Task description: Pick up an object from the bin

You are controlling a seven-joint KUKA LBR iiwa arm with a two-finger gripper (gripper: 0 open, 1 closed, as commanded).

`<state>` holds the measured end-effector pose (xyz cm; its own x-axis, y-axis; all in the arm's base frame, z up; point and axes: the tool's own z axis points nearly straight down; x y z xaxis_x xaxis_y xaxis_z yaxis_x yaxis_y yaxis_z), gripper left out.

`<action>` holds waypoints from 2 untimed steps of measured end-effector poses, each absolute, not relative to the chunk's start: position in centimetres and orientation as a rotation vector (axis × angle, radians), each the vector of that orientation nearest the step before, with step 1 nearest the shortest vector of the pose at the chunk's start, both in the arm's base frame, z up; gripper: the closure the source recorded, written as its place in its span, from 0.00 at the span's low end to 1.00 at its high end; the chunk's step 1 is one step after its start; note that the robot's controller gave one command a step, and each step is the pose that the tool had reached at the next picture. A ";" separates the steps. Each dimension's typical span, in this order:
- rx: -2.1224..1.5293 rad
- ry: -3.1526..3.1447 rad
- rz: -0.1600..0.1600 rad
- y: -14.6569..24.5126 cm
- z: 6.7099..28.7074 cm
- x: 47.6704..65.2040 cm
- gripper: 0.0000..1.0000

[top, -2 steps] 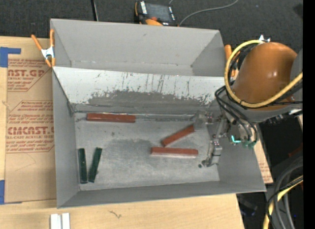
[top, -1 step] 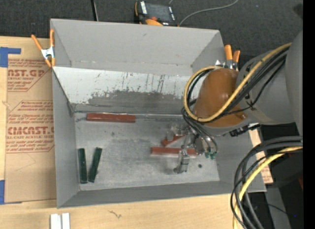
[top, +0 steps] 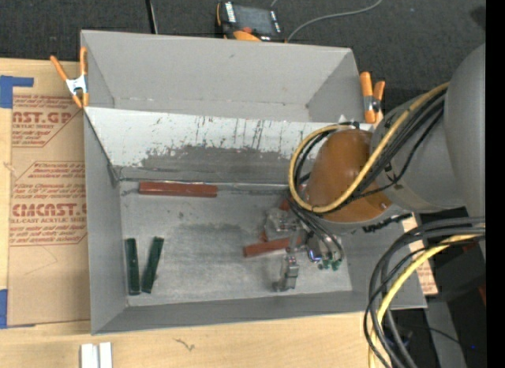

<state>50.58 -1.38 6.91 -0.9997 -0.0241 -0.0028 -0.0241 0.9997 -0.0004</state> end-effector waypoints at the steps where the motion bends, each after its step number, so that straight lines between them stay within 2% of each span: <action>1: -0.041 3.138 -0.001 -1.4 7.1 50.7 1.00; 2: -0.054 3.137 0.005 3.8 11.3 50.4 1.00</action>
Offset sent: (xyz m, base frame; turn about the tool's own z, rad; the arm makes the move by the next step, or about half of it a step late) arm 0.0000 0.0000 0.0000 0.0000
